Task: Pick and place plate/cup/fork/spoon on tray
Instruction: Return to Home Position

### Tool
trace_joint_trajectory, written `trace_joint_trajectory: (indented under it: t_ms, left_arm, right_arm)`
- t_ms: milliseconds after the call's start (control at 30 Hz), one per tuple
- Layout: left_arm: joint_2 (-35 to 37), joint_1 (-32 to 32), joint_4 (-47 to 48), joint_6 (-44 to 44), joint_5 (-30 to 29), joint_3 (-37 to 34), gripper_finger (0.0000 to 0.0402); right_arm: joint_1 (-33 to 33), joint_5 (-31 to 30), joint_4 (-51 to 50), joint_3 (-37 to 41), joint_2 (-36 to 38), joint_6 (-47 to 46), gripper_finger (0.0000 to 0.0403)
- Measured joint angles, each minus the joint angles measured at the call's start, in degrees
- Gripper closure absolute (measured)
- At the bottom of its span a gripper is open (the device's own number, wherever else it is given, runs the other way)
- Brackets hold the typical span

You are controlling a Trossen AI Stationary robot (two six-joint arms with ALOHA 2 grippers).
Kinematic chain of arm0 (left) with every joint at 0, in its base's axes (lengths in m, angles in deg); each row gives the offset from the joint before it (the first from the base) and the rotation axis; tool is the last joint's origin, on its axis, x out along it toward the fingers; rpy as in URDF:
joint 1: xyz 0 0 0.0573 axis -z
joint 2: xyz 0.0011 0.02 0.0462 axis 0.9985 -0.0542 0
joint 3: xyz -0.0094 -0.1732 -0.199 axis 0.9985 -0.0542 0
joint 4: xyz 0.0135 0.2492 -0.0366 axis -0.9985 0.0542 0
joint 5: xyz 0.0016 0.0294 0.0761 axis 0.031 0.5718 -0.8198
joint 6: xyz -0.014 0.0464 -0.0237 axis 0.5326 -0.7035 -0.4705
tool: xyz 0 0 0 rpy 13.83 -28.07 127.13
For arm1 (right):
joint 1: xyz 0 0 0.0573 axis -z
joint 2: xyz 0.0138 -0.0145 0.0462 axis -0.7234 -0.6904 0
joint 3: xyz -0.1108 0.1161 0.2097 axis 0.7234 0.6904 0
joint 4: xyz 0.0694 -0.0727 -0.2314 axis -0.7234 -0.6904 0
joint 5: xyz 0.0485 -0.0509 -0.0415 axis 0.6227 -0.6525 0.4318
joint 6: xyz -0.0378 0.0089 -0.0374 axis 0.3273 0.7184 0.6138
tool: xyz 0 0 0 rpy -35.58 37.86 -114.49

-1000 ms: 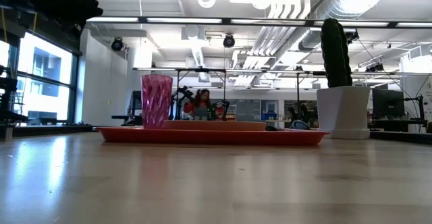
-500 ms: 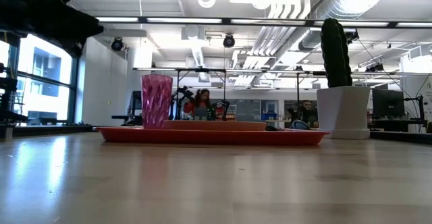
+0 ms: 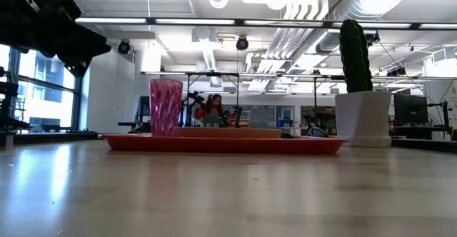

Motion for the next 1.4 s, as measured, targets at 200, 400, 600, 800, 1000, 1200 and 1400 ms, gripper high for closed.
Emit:
trace_joint_trajectory:
  t_ms: [200, 400, 600, 800, 1000, 1200, 1400]
  left_arm:
    - [-0.35, 0.00, -0.12, -2.09, 0.00, 0.00, 0.0326]
    - [-0.35, -0.02, -0.14, -3.10, -0.50, 0.00, 0.0326]
    - [-0.35, -0.04, -0.26, -3.08, -1.36, 0.00, 0.0326]
    - [-0.35, -0.04, -0.26, -3.10, -1.36, 0.00, 0.0326]
    - [-0.35, -0.04, -0.25, -3.12, -1.38, 0.00, 0.0326]
    - [-0.35, -0.04, -0.24, -3.43, -1.46, 0.00, 0.0326]
    - [-0.35, -0.04, -0.23, -9.62, -1.49, 0.00, 0.0326]
  right_arm:
    - [-2.00, -5.84, -16.82, -0.02, 8.40, 5.08, 0.0373]
    - [-2.58, -13.54, -27.83, 0.00, 13.45, 5.62, 0.0373]
    - [-2.58, -12.27, -24.97, 6.72, 19.31, 7.97, 0.0373]
    - [-2.58, -11.52, -11.58, 25.65, 29.36, 5.36, 0.0373]
    - [-2.58, -10.14, -6.08, 39.23, 37.81, 2.33, 0.0373]
    - [-2.56, -8.40, -3.89, 48.35, 44.61, -0.16, 0.0373]
    - [-2.56, -8.37, -1.73, 54.55, 46.10, -1.22, 0.0373]
